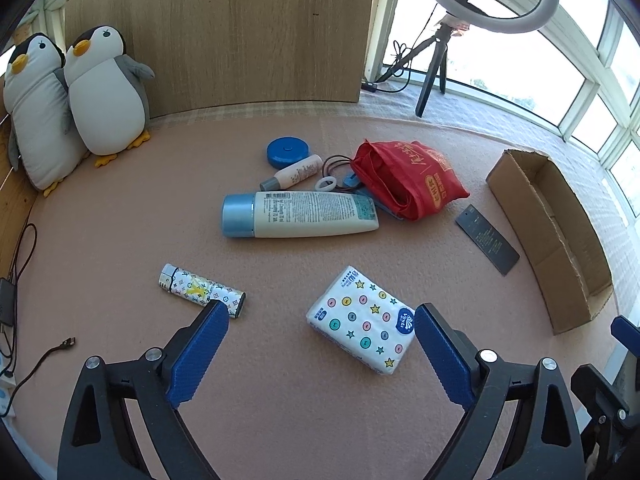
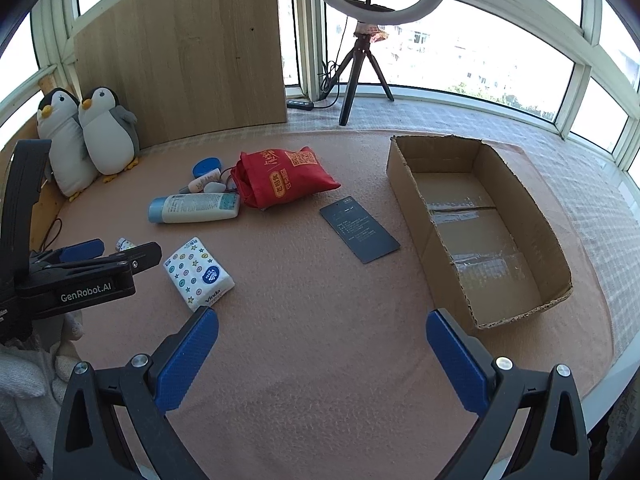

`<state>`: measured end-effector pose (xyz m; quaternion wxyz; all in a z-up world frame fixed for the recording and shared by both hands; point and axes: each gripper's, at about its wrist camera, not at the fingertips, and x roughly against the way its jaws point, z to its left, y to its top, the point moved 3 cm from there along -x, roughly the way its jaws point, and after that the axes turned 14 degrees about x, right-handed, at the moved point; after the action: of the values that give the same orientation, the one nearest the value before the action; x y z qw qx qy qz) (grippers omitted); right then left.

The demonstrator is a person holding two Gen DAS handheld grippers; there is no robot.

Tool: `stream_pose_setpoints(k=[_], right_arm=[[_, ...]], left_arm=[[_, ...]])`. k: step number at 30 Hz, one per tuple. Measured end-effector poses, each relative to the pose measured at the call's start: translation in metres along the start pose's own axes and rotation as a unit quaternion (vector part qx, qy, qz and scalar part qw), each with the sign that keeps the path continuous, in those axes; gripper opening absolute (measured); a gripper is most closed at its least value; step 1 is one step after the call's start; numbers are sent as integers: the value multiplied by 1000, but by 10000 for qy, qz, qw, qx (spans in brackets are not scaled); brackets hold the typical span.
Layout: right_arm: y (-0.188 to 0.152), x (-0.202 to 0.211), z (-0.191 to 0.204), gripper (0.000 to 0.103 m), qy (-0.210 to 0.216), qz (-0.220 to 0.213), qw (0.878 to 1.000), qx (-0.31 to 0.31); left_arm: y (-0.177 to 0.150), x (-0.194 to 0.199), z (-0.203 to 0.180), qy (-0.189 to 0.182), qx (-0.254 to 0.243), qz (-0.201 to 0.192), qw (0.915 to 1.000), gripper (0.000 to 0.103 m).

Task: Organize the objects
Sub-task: 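Move the left tool to the star-printed tissue pack and close on it, then lift the tissue pack with the left tool while the right tool grips it too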

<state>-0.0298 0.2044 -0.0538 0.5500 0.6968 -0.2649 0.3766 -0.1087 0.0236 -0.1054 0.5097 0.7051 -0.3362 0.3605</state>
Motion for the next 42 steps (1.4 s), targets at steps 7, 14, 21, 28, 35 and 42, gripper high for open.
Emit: stream_pose_setpoints(k=[7,14,21,28,35,42], right_arm=[[-4,-5,-7,103,59,95,9999,-82],[-8,-10,-16,103,26,158,9997,-163],[-12,-12,-24,103,-8,207,9995,-234],[-13,-15,-28,103,15,242,9993,-293],[-14,-22,-26,103,158,300,9989,-331],[-14,-37,-29,103,442,367,9976,-380]], left_arm=[[7,-30,-11,-97,23,304,9995,79],[5,-61,-22,-98,-100,587,9982,62],[0,-72,-27,-217,-155,671,9974,53],[-13,-70,-35,-466,-311,739,9957,51],[-40,-68,-45,-711,-564,924,9916,51],[-38,-38,-24,-718,-288,560,9954,56]])
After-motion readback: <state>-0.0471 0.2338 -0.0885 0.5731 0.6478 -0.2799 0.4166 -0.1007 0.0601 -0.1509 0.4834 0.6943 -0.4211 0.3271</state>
